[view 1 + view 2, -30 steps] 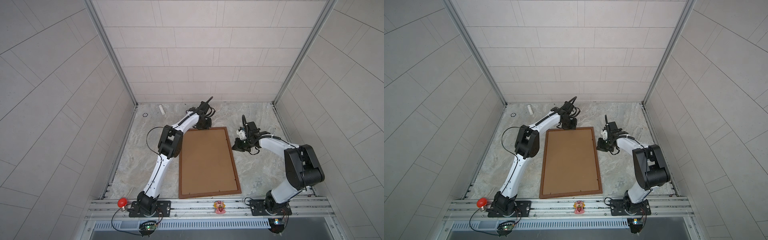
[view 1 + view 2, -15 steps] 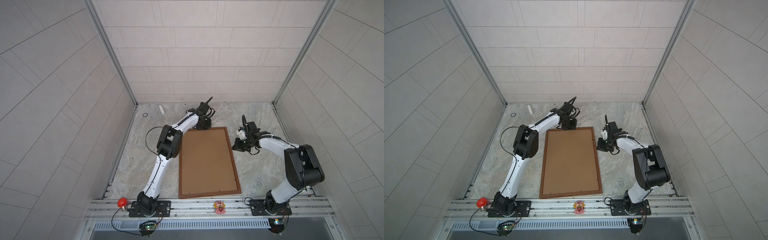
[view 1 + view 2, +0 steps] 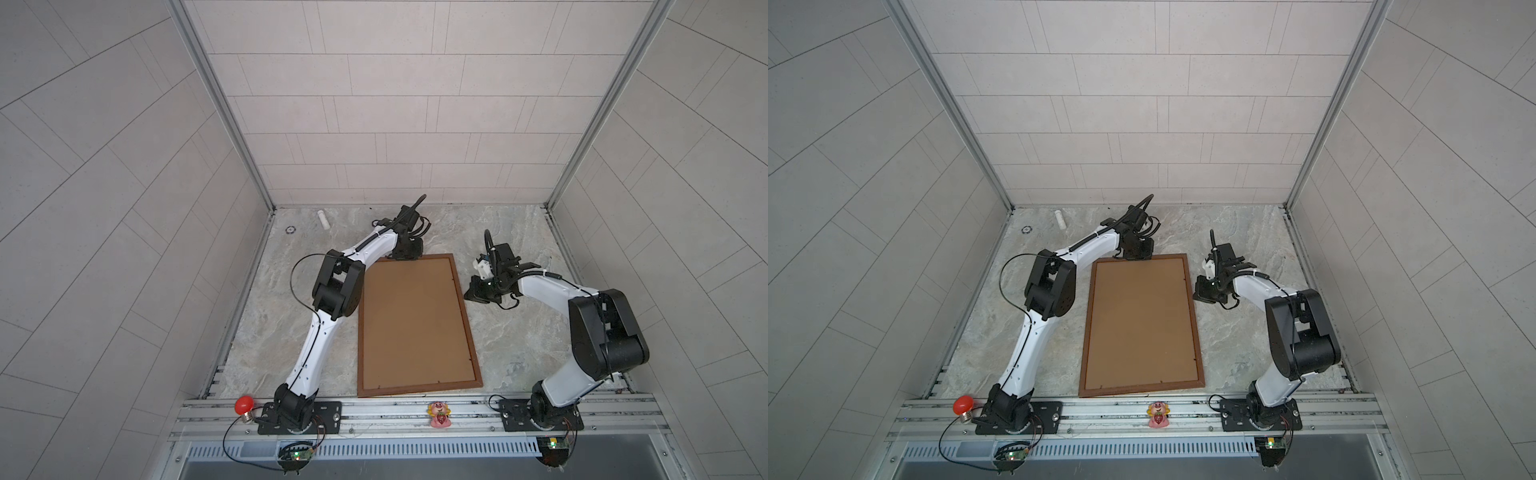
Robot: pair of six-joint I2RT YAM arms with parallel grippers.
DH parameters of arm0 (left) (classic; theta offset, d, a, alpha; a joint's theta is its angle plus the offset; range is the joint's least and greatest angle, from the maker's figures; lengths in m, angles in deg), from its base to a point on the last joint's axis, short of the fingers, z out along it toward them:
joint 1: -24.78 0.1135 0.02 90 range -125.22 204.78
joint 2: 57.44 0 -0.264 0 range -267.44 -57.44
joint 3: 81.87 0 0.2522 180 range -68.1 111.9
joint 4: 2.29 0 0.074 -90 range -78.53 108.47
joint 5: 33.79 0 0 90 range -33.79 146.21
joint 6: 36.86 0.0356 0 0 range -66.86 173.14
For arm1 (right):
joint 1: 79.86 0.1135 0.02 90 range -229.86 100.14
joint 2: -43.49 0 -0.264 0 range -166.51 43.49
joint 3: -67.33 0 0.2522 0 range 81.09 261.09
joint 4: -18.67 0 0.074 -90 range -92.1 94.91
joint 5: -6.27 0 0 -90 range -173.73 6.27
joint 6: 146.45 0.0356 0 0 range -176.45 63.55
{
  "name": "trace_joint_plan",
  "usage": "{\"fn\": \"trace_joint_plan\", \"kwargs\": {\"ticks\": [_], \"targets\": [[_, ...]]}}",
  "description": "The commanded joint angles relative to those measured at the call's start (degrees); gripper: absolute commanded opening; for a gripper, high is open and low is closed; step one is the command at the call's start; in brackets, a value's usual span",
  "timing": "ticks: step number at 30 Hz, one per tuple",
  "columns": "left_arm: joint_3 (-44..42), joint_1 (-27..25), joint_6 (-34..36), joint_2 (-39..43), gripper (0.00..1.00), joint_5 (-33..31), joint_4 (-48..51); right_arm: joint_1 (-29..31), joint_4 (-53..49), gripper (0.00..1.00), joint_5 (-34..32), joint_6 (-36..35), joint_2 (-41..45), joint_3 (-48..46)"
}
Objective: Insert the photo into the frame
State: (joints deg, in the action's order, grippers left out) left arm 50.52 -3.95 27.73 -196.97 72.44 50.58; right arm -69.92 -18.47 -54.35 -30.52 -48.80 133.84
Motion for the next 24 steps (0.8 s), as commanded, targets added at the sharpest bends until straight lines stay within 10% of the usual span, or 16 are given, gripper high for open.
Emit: {"fn": "trace_joint_plan", "kwargs": {"ticks": [1, 24], "targets": [[-4.2, 0.3, 1.4, -3.2, 0.00, -3.0, 10.5, -0.3, -0.3, 0.00, 0.0, -0.4, -0.3, -0.1], [-6.5, 0.1, 3.3, -4.6, 0.00, -3.9, 12.8, -0.4, -0.2, 0.00, 0.4, -0.4, -0.9, 0.0]]}}
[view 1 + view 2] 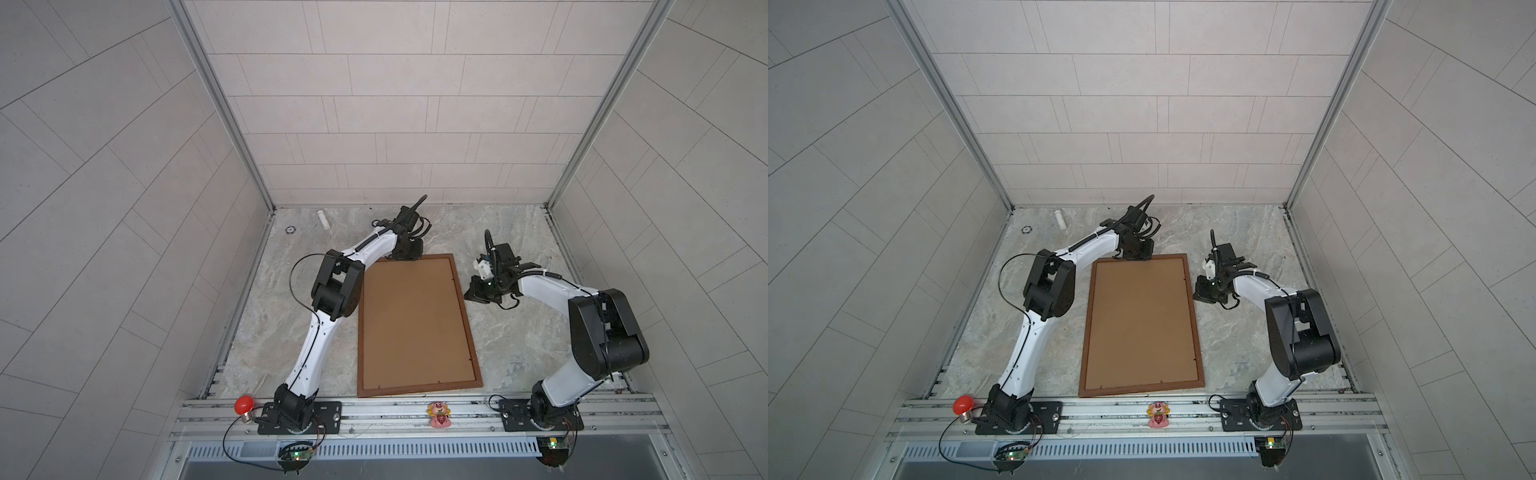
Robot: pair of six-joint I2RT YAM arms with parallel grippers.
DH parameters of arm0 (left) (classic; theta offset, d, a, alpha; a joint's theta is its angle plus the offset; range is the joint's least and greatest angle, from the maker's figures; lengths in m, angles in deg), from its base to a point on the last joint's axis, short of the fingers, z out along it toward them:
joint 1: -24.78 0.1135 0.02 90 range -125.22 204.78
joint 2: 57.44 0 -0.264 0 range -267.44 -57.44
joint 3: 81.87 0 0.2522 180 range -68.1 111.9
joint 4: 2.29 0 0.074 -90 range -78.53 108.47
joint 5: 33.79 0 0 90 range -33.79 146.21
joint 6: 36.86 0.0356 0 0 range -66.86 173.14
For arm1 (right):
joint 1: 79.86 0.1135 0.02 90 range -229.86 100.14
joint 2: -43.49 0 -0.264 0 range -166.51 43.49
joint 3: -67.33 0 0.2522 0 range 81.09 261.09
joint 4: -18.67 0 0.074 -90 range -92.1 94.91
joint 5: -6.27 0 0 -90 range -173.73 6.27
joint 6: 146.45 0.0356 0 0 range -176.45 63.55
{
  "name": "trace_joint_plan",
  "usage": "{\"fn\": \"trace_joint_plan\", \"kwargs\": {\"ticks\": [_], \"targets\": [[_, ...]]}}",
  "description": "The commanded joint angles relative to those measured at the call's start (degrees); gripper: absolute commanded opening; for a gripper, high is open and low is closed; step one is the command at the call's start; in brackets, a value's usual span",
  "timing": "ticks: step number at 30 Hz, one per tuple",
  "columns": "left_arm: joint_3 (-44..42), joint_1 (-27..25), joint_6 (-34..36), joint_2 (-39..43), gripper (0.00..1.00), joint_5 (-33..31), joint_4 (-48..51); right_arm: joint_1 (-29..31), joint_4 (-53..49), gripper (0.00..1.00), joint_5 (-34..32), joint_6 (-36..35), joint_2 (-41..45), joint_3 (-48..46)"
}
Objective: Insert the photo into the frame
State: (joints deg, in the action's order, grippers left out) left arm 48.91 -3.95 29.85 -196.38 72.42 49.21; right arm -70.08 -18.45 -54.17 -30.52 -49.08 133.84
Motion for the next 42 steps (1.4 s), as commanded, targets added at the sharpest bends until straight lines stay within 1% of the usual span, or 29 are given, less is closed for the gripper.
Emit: {"fn": "trace_joint_plan", "kwargs": {"ticks": [1, 13, 21, 26, 31, 35, 39, 42], "targets": [[-5.2, 0.1, 1.2, -5.1, 0.00, -3.9, 14.1, -0.2, -0.2, 0.00, 0.2, -0.4, -0.6, -0.1], [-7.1, -0.2, 1.5, -4.6, 0.00, -6.1, 13.9, -0.3, -0.2, 0.00, 0.1, -0.4, -0.6, -0.2], [-8.2, -0.3, 1.9, -4.2, 0.00, -6.4, 14.4, -0.3, -0.1, 0.00, 0.1, -0.4, -0.6, -0.1], [-5.8, -0.1, 2.6, -4.7, 0.00, -5.9, 14.8, -0.3, 0.0, 0.00, 0.1, -0.4, -0.6, -0.2], [-3.2, 1.1, 2.1, -0.7, 0.00, -1.5, 13.9, -0.3, -0.1, 0.00, 0.1, -0.4, 0.0, -0.1], [-5.4, 3.1, 0.4, 6.1, 0.00, 0.4, 11.5, -0.2, -0.3, 0.01, -0.1, 0.3, 1.3, 2.2], [-7.1, 4.4, 0.2, 10.9, 0.00, 0.3, 12.6, 2.2, -0.9, 0.09, -1.4, 0.2, 0.9, 8.9], [-11.3, 5.2, -0.7, 15.2, 0.00, 0.1, 12.2, 4.7, -2.0, 0.10, -2.2, 0.1, -3.5, 16.5]]}}
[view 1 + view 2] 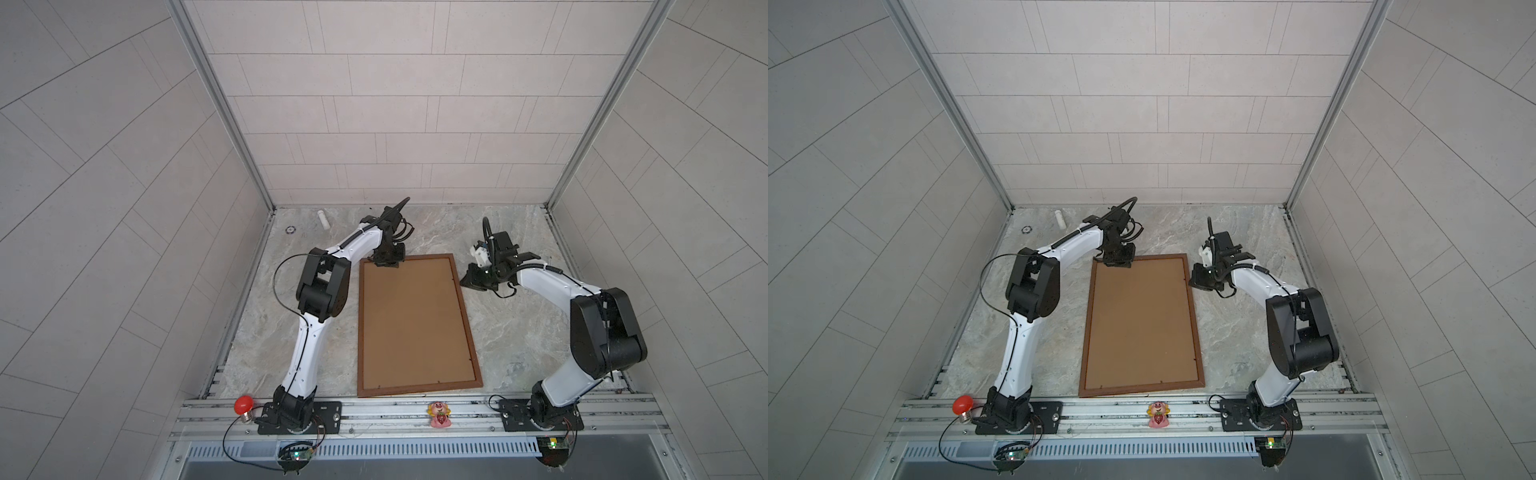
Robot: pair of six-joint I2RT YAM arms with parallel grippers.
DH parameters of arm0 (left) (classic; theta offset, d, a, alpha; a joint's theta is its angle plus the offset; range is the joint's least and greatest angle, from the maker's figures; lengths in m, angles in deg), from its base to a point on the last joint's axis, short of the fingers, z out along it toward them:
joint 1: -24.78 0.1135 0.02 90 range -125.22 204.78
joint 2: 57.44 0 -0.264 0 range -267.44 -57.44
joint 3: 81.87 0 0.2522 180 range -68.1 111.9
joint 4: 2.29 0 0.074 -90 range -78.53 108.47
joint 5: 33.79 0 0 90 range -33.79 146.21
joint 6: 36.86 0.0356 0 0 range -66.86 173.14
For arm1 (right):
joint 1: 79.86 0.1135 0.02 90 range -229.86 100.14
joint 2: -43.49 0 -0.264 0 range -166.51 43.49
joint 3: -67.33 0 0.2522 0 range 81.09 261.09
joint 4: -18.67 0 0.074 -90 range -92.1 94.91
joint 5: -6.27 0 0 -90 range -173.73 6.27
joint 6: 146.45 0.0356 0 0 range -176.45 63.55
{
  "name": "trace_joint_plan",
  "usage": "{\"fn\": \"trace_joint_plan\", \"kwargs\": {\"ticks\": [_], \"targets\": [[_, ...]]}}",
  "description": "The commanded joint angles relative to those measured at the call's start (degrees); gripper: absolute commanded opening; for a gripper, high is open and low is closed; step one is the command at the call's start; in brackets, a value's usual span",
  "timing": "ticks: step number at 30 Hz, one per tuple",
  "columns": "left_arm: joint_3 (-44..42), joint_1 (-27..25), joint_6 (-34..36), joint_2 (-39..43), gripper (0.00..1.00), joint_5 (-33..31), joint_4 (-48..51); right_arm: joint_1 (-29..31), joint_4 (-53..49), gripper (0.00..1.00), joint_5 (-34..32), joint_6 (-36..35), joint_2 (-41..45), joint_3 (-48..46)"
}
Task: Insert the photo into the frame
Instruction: 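Lift both grippers and move them along the frame's far edge, then press the left gripper on the frame's side edge while right presses far edge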
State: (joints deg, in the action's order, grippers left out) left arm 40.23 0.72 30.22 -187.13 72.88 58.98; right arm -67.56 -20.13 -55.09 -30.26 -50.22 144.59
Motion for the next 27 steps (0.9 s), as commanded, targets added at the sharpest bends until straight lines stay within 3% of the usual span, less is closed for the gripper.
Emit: {"fn": "trace_joint_plan", "kwargs": {"ticks": [1, 5, 8, 14, 27], "targets": [[-4.7, 0.8, -1.6, 7.7, 0.00, -0.6, 1.7, 2.7, -0.1, 0.10, -1.2, 0.1, -4.2, 8.0], [-15.6, 1.2, -3.4, 15.3, 0.00, 0.0, -1.9, 5.0, -0.7, 0.08, -1.9, 0.6, -13.1, 18.6], [-22.9, 1.2, -4.2, 20.0, 0.00, 1.2, -4.1, 6.4, -1.6, 0.00, -2.1, 1.0, -19.4, 25.7], [-31.7, 1.2, -4.7, 25.9, 0.00, 2.4, -5.6, 10.6, -8.3, 0.00, -4.7, -0.6, -30.0, 39.9], [-41.0, 1.2, -4.3, 30.3, 0.00, 4.5, -7.5, 11.6, -16.2, 0.00, -9.1, -2.6, -38.5, 49.9]]}}
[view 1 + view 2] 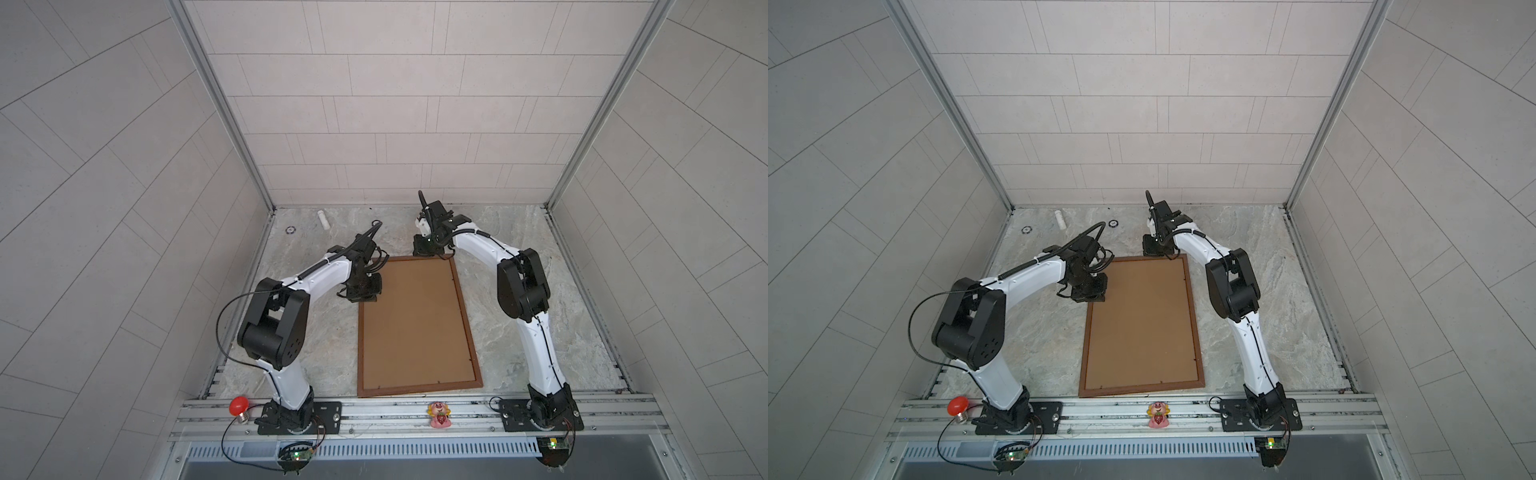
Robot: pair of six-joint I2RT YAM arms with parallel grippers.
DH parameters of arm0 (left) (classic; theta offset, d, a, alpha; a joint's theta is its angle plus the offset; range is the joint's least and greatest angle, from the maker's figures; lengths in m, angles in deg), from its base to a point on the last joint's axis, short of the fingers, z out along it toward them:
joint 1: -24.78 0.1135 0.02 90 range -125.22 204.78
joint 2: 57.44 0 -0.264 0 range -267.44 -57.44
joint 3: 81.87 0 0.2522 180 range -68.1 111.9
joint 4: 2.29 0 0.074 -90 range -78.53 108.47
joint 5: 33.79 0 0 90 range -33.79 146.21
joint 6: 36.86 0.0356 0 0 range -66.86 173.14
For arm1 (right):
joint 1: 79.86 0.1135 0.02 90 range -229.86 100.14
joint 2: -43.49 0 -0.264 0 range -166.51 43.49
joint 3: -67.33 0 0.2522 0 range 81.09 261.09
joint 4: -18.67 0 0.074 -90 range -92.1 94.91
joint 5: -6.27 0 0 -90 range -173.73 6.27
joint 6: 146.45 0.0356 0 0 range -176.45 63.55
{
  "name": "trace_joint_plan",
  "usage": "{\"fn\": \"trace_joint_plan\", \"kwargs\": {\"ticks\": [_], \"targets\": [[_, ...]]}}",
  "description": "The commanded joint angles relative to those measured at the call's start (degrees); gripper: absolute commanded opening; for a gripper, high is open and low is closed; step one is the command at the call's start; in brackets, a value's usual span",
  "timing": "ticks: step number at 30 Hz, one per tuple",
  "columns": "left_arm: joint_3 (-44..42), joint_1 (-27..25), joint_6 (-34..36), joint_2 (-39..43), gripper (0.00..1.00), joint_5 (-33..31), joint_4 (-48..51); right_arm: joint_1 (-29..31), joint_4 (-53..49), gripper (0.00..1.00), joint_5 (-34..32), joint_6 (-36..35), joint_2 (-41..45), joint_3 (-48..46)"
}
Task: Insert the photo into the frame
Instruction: 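Press the left gripper on the frame's side edge while right presses far edge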
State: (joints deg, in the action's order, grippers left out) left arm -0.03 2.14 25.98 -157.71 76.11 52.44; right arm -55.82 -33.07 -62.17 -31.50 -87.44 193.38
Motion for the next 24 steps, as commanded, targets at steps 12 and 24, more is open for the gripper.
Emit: {"fn": "trace_joint_plan", "kwargs": {"ticks": [12, 24], "targets": [[-2.7, -0.2, -0.9, 1.1, 0.00, 3.2, -2.6, -0.2, -5.0, 0.00, -2.3, -2.5, -5.2, 5.2], [-2.8, -0.2, -1.0, 0.8, 0.00, 4.1, -3.1, -0.1, -6.6, 0.00, -2.9, -2.8, -7.5, 7.2]]}}
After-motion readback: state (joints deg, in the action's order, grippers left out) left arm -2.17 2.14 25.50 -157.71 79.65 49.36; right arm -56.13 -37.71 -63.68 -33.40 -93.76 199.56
